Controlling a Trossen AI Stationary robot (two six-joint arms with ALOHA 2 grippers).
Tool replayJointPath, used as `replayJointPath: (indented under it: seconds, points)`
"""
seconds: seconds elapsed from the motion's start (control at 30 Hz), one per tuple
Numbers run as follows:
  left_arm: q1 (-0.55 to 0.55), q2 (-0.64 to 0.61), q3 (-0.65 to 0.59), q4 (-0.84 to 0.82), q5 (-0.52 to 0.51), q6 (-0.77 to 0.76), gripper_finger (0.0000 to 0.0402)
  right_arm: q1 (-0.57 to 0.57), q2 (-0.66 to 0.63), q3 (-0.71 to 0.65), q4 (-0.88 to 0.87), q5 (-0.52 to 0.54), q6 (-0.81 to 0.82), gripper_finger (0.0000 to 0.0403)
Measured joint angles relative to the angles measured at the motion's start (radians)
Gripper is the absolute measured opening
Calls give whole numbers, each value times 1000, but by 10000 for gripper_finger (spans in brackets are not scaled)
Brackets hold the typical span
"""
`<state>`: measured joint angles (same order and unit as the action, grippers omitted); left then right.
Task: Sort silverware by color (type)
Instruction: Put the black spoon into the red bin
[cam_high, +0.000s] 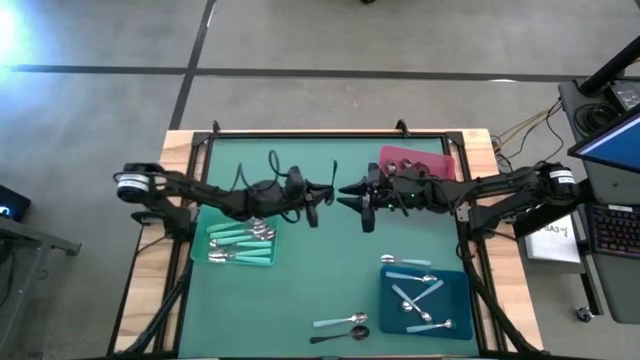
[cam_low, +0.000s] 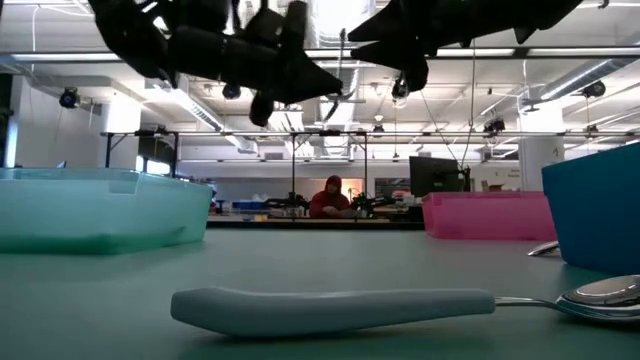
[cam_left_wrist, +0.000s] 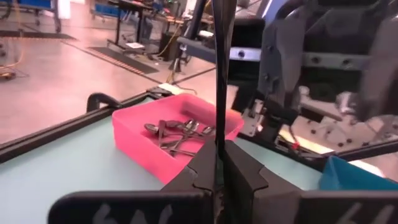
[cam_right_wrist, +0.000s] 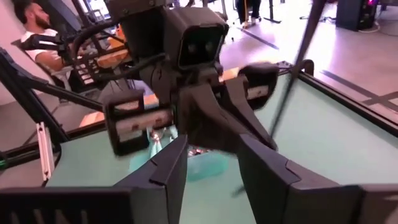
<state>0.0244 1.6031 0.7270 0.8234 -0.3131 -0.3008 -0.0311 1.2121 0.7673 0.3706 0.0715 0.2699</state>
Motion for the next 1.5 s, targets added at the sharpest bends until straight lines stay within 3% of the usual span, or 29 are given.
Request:
replayJointPath:
  seconds: [0.17, 0.33, 0.47, 1.03, 1.2, 1.37, 1.5]
  points:
    - [-32, 61, 69, 3, -121, 48, 0, 0, 0, 0, -11, 34, -6, 173]
    - [-45, 84, 77, 0, -196, 46, 0, 0, 0, 5, -21, 200, -8, 207]
    - [-63, 86, 78, 8, -278, 45, 0, -1, 0, 5, -21, 268, -8, 214]
    - [-105, 177, 193, -11, -278, 86, 0, -6, 0, 7, 10, 296, -7, 212]
    - [-107, 177, 196, -11, -281, 84, 0, -19, 0, 7, 8, 296, -19, 165]
    - [-109, 176, 196, -11, -287, 82, 0, -38, 0, 7, 2, 290, -13, 39]
    - [-110, 176, 196, -10, -285, 82, 3, -46, 0, 8, 5, 288, -37, 11]
